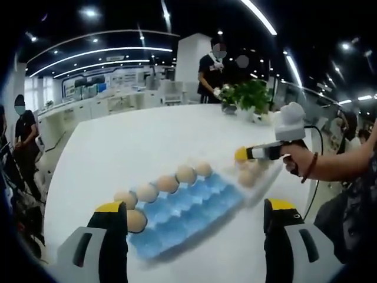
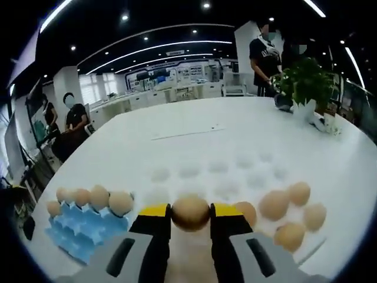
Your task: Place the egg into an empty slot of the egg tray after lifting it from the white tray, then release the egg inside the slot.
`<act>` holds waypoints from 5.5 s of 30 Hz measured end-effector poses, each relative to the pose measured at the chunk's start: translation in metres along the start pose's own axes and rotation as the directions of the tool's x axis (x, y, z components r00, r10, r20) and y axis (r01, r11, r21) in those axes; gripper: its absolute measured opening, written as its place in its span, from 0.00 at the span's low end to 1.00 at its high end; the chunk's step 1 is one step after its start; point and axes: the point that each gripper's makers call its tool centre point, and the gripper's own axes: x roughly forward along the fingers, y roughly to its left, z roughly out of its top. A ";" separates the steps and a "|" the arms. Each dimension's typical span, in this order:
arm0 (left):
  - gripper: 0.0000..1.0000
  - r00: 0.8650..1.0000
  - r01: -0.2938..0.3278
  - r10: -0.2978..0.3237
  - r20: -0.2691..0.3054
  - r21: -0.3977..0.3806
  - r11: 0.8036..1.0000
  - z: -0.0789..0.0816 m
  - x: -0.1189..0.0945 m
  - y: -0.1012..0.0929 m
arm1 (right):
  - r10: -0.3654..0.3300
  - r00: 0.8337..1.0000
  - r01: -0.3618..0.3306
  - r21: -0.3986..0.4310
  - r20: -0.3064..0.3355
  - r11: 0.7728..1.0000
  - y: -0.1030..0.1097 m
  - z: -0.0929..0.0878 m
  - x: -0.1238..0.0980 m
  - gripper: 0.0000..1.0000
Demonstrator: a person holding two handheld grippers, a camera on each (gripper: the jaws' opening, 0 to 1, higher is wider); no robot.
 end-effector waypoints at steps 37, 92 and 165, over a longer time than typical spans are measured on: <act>0.97 0.999 -0.042 0.042 0.009 -0.014 0.999 -0.001 -0.010 0.008 | 0.227 0.973 -0.223 -0.114 0.029 0.968 0.024 -0.001 0.010 0.27; 0.97 0.997 -0.070 0.070 -0.012 -0.009 0.998 -0.011 -0.021 0.017 | 0.441 0.898 -0.438 -0.121 0.001 0.891 0.101 0.009 0.004 0.29; 0.97 0.997 -0.070 0.071 -0.036 0.033 0.997 -0.018 -0.026 0.034 | 0.630 0.685 -0.714 -0.512 -0.367 0.478 0.268 -0.062 -0.001 0.30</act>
